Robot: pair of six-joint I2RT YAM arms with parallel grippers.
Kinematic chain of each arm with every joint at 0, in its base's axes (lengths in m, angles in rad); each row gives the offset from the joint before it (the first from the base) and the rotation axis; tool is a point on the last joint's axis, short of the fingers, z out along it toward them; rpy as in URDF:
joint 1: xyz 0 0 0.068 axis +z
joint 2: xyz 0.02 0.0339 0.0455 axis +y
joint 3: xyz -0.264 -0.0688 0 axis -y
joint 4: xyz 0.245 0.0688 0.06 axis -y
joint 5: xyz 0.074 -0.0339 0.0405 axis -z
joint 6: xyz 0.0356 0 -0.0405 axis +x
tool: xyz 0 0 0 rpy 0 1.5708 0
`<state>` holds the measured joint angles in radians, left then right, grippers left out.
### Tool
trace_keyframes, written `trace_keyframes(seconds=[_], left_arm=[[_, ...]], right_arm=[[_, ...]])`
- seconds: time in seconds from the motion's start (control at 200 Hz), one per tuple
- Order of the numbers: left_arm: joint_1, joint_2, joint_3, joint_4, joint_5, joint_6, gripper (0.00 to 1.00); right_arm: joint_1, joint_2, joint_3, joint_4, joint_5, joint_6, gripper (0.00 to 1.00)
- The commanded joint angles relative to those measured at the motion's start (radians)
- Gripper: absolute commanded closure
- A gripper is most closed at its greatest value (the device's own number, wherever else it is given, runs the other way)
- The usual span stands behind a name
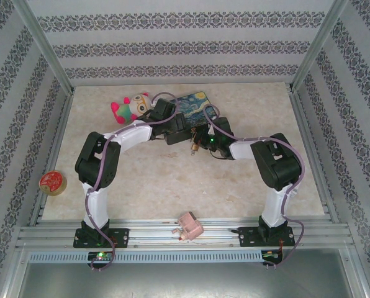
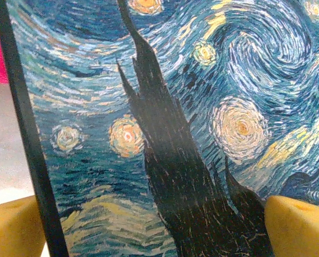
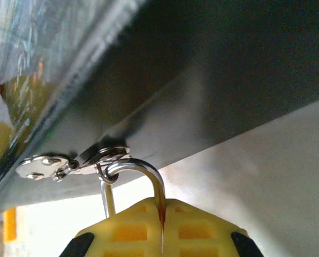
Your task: Unlock the padlock with the key
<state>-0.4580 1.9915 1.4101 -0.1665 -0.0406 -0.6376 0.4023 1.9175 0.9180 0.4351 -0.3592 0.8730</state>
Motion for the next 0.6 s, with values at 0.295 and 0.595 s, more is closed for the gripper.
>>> trace_keyframes(seconds=[0.295,0.595], left_arm=[[0.000,-0.016,-0.141,-0.087,-0.016,-0.043,0.01],[0.002,-0.015,-0.144,-0.092,-0.027,-0.042,0.01]], right_arm=[[0.073,0.003,-0.065,0.205,0.392,0.424,1.00],[0.051,-0.028,-0.071,0.183,0.476,0.468,1.00]])
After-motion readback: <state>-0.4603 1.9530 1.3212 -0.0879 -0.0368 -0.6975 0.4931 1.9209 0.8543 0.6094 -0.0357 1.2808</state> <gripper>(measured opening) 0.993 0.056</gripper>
